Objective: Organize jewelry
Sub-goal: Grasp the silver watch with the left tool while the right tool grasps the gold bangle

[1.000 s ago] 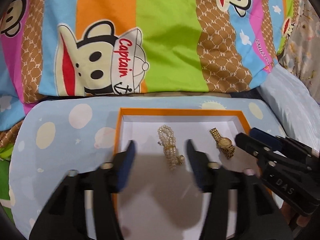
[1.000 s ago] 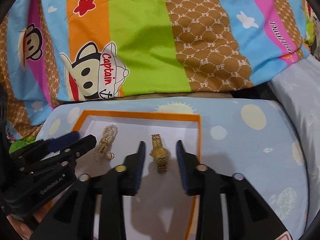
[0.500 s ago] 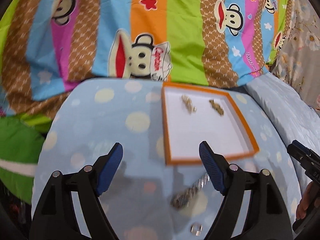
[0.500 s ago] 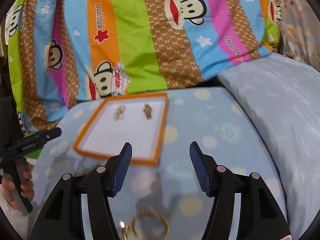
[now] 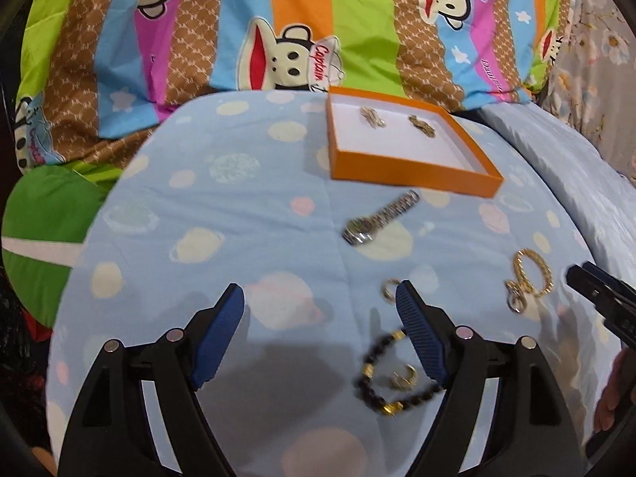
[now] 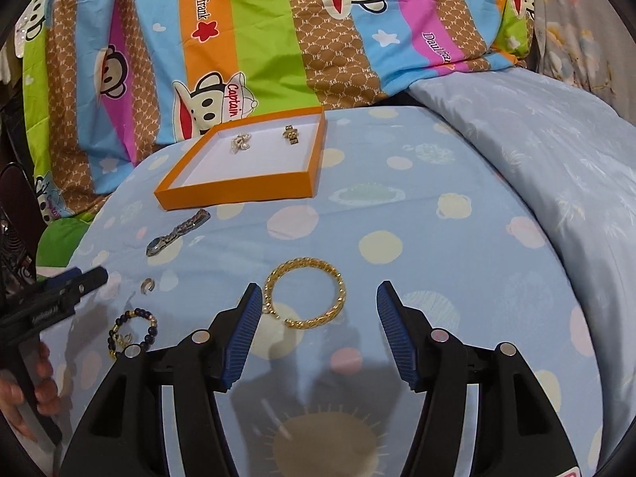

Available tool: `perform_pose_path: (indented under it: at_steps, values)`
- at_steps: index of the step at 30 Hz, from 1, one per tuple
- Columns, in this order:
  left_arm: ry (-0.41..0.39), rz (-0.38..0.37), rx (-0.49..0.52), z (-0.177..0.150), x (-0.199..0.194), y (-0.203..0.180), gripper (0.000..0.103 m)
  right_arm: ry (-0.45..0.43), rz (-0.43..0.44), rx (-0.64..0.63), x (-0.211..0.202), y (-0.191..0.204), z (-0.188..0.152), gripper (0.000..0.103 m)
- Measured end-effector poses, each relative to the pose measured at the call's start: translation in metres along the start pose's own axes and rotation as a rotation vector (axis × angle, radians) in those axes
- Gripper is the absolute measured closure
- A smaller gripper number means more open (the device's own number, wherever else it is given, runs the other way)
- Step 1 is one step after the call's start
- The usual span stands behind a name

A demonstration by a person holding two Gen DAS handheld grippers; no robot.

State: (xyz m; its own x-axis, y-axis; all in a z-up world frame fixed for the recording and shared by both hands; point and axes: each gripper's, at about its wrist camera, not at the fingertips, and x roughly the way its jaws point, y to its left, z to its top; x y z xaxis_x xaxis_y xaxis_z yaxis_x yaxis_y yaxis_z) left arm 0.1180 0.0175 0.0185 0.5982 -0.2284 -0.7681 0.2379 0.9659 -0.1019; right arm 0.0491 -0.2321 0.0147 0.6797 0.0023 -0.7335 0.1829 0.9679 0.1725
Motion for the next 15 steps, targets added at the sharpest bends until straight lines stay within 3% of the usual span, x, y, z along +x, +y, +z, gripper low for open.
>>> perform_pose_path:
  at_steps: [9, 15]
  values:
    - [0.024, -0.029, -0.043, -0.027, -0.005, -0.007, 0.015, 0.028, -0.053, 0.031, 0.023, 0.018, -0.004, 0.03]
    - [0.035, -0.018, -0.038, -0.036, -0.004, -0.007, 0.012, 0.054, -0.1, 0.053, 0.041, 0.022, -0.003, 0.029]
